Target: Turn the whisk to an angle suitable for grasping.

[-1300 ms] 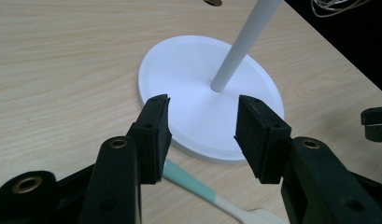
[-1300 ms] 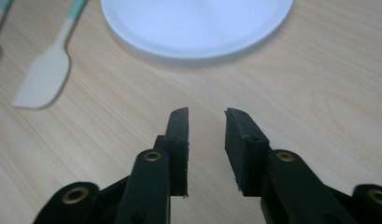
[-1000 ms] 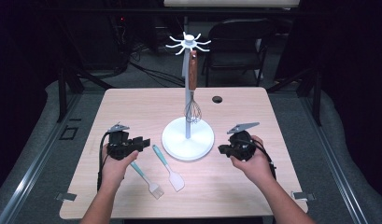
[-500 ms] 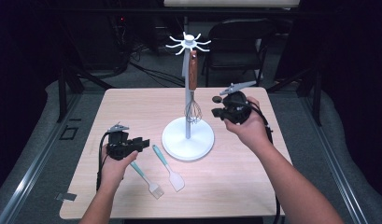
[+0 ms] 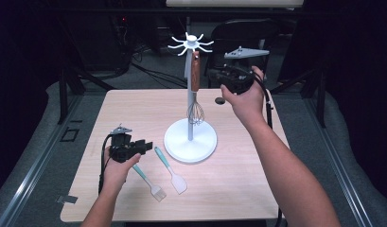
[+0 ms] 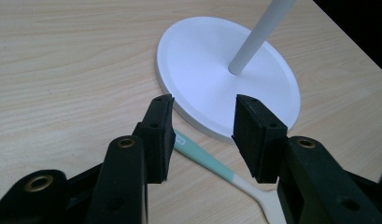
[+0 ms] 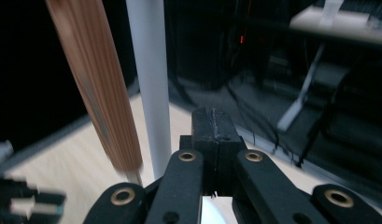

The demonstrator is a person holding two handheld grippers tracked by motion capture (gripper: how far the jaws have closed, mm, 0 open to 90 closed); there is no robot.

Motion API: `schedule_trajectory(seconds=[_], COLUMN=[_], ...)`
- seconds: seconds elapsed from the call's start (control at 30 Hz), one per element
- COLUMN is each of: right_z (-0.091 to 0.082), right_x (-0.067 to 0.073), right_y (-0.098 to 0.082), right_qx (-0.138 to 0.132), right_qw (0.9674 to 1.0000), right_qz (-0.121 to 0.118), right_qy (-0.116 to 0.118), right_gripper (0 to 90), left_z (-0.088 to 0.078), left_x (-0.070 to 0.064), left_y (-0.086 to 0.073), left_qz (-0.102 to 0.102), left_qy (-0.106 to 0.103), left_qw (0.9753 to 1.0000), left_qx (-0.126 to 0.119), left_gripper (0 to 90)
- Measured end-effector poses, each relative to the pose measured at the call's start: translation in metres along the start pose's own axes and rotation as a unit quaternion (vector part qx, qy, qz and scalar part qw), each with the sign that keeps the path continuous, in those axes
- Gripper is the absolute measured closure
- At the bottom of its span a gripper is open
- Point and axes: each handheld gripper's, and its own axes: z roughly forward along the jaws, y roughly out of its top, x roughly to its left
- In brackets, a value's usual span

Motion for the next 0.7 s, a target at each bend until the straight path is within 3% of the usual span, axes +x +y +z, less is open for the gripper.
schedule_trajectory(seconds=[0.03,0.13,0.3,0.5,0.7], right_z=[-0.005,-0.010,-0.016,-0.021,-0.025], right_x=[0.002,0.003,0.002,0.005,0.016], right_y=[0.008,0.015,0.022,0.028,0.030], right_qx=[-0.029,-0.057,-0.093,-0.113,-0.120], right_qw=[0.9996,0.9982,0.9952,0.9931,0.9923], right_qz=[-0.002,-0.014,-0.012,-0.016,-0.027], right_qy=[-0.006,-0.014,-0.027,-0.025,-0.010], right_gripper=[90.0,90.0,90.0,90.0,90.0], left_z=[0.000,0.000,0.000,0.000,-0.001], left_x=[0.000,0.000,0.000,0.001,0.001], left_y=[0.000,-0.001,-0.001,0.000,0.000], left_qz=[0.000,-0.001,-0.001,-0.002,-0.003], left_qy=[0.000,-0.002,-0.003,-0.003,-0.004], left_qw=[1.0000,1.0000,1.0000,1.0000,1.0000], left_qx=[0.000,0.000,-0.004,-0.005,-0.003], left_gripper=[57.4,57.2,56.9,56.9,56.9])
